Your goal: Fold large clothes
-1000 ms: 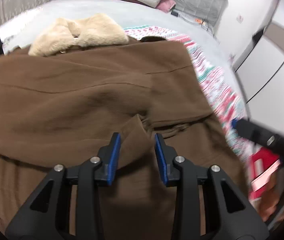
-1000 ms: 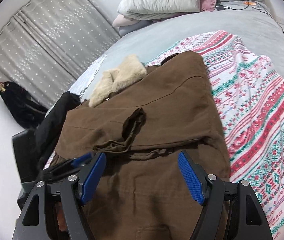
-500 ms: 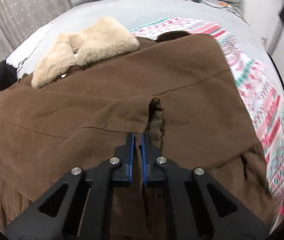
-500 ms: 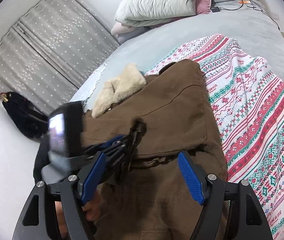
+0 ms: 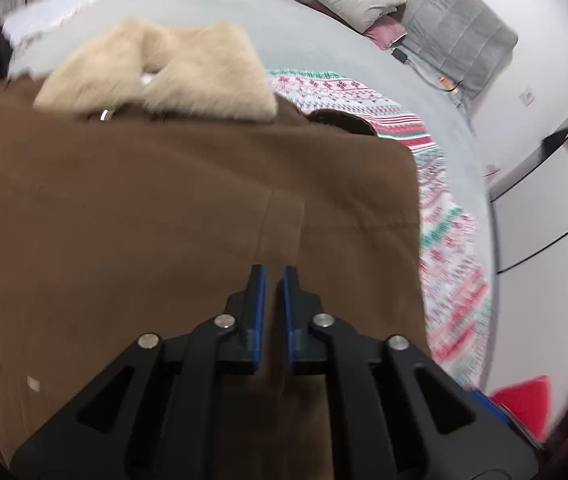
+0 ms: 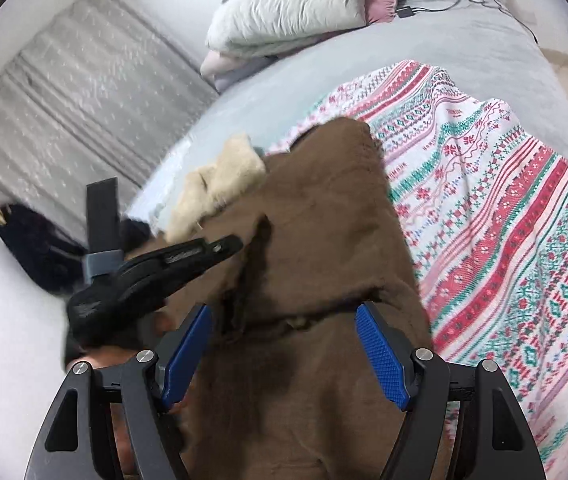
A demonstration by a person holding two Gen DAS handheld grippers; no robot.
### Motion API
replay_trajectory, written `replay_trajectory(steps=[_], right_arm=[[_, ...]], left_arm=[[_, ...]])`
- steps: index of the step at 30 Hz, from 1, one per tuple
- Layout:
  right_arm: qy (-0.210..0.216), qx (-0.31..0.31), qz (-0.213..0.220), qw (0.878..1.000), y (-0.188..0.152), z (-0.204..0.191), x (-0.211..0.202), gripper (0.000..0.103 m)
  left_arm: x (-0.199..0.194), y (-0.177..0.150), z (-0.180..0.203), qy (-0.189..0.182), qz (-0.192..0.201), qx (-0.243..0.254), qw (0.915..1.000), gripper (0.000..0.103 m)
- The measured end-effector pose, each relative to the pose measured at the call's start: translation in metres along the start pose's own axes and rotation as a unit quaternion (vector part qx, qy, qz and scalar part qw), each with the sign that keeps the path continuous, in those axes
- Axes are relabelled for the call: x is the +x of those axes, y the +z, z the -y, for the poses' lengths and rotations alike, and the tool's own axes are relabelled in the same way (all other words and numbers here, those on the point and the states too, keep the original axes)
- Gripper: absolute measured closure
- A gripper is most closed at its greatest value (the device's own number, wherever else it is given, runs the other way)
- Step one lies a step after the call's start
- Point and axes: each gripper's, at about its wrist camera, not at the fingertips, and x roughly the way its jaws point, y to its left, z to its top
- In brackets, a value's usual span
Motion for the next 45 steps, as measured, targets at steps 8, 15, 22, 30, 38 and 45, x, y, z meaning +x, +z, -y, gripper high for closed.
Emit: replay_trajectory(steps=[8,15,22,30,38,45], right_arm=[[-0.02,-0.059,-0.017,0.998,-0.025,-0.013,-0.009,0.027],[-0.028,-0.205,-0.075,0.975,-0.079,-0.061,0.004,0.027],[-0.051,-0.29,-0.157,0.943,-0.166,-0.075,0.028,0.027],[-0.06,-0.223,-0.118,0.966,-0.21,-0.029,-0.043,0.026],[-0.075,-0.141,-0.064,0.985,-0.224,0.001,-0.104,0.022],[-0.061,-0.046,-0.023,0.997,-0.228,0.03,-0.137,0.022]], left_arm=[[-0.116,-0.039,-0.087,0.084,0.053,0.032,0.9946,0.053],[-0.181,-0.131,-0.186,0.199,0.028,0.034,0.9789,0.043],[-0.198,-0.18,-0.263,0.173,-0.005,-0.043,0.984,0.043],[-0.238,-0.217,-0.281,0.173,0.019,-0.017,0.9847,0.043],[-0.326,-0.235,-0.328,0.138,0.114,-0.092,0.9796,0.043],[-0.317,-0.257,-0.336,0.131,0.09,-0.115,0.9806,0.036]])
